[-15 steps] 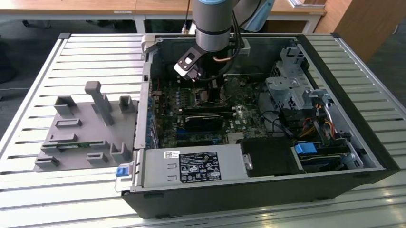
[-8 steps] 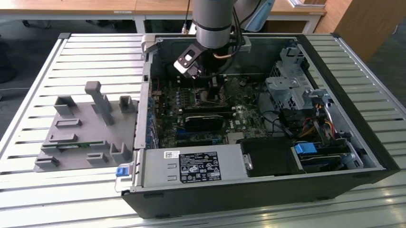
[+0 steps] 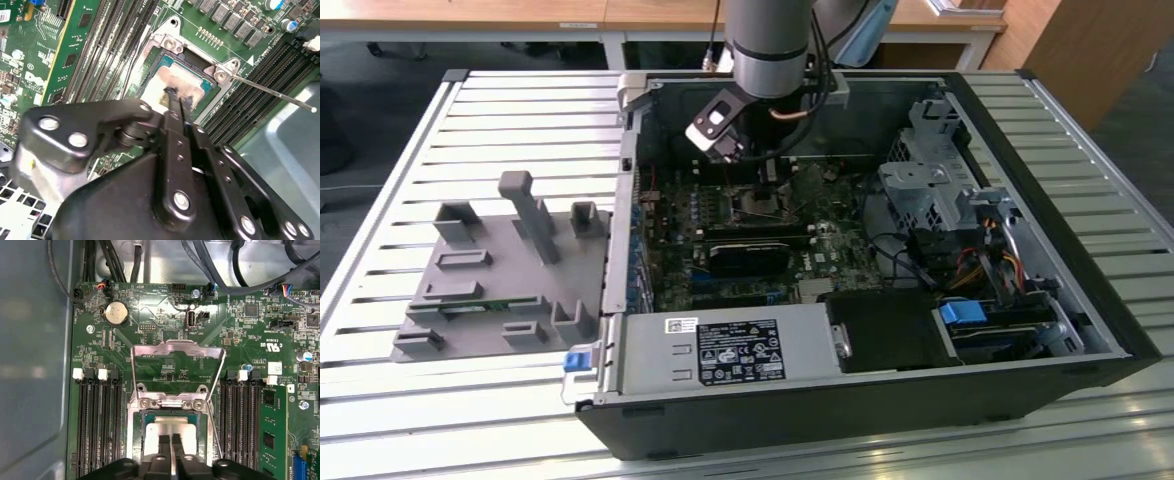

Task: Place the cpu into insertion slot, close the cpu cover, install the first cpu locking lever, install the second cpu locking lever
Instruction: 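Place the cpu into insertion slot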

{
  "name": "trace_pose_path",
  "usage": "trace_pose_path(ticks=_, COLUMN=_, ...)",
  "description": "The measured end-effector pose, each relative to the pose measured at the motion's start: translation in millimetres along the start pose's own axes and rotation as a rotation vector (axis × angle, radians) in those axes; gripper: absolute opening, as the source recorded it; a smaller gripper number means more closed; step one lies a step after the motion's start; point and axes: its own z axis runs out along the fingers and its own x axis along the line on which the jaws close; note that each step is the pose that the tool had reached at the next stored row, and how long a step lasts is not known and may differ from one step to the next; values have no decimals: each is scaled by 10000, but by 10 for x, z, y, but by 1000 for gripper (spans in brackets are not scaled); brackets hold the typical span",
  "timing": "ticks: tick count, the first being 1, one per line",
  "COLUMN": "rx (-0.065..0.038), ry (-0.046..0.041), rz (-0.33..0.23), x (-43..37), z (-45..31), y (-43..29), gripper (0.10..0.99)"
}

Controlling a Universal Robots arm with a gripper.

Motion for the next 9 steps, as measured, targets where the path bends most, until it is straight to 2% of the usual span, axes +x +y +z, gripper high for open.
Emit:
trace_pose_path(ticks=1, rx=0, ry=1, rz=0, x=0, z=-4, y=0, gripper=125)
trace_pose_path(ticks=3, rx=0, ry=1, rz=0, x=0, z=-10, y=1, gripper=106)
trace_pose_path(ticks=9, rx=0, ry=0, rz=0, x=0, z=-32, y=1, gripper=106)
